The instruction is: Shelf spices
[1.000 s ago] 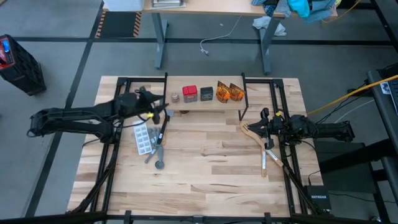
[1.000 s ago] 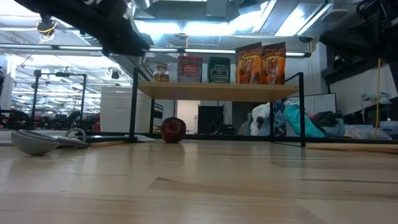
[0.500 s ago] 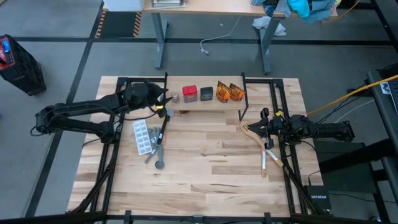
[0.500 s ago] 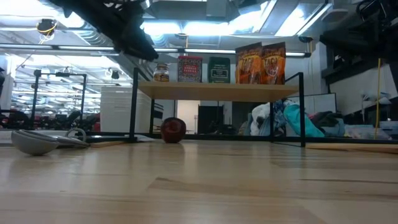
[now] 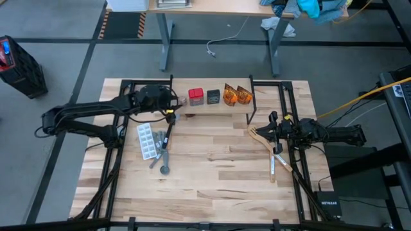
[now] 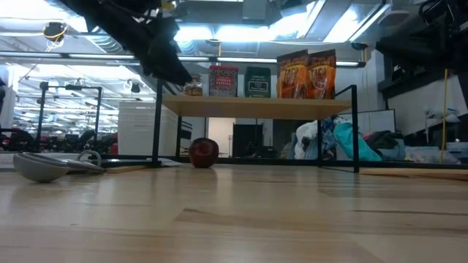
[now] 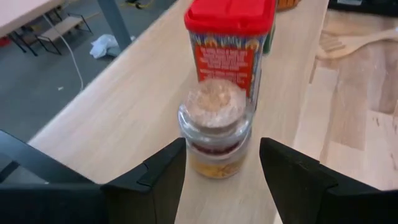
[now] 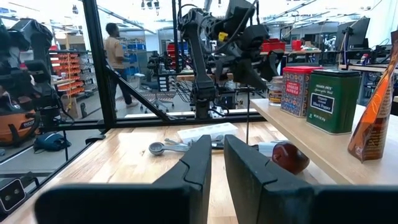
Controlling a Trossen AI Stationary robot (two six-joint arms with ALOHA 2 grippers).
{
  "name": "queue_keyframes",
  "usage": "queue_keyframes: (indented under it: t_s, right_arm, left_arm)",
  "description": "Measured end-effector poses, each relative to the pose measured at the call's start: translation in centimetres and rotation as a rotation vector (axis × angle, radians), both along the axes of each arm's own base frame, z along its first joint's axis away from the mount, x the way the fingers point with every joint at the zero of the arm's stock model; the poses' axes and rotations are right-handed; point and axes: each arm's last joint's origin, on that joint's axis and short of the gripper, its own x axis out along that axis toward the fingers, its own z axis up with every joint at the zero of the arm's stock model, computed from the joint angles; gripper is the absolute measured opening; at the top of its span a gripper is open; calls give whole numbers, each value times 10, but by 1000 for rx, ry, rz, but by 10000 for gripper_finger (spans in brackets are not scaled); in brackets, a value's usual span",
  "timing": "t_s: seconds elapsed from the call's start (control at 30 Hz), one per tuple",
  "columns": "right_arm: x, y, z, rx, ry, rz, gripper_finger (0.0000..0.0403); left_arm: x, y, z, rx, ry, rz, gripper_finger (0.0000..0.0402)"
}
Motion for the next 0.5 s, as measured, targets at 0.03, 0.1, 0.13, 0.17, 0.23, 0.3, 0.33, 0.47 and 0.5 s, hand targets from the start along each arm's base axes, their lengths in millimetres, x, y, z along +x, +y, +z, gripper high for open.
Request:
queue_keyframes:
  t_s: [0.03, 0.1, 0.13, 0.17, 0.23, 0.3, 0.33, 0.47, 0.5]
  right_arm:
    - [0, 0, 0, 0, 3, 0, 50]
    - [0, 0, -1, -1, 11, 0, 50]
    - [0, 0, -1, -1, 15, 0, 50]
    - [0, 0, -2, -1, 18, 0, 50]
    - [0, 0, -2, -1, 20, 0, 50]
    - [0, 0, -2, -1, 20, 0, 50]
    - [0, 0, -2, -1, 20, 0, 50]
    - [0, 0, -2, -1, 20, 1, 50]
    - [0, 0, -2, -1, 19, 1, 50]
  left_arm:
    - [2, 1, -2, -2, 4, 0, 198]
    - [6, 2, -5, 2, 11, -4, 198]
    - [8, 3, -7, 11, 16, -10, 198]
    - [9, 4, -8, 18, 17, -14, 198]
    - [13, 5, -8, 30, 4, -17, 198]
    - [15, 8, -10, 33, -7, -13, 198]
    - [16, 9, -10, 35, -12, -9, 198]
    - [19, 13, -13, 28, -17, 7, 198]
    - [19, 14, -14, 27, -16, 10, 198]
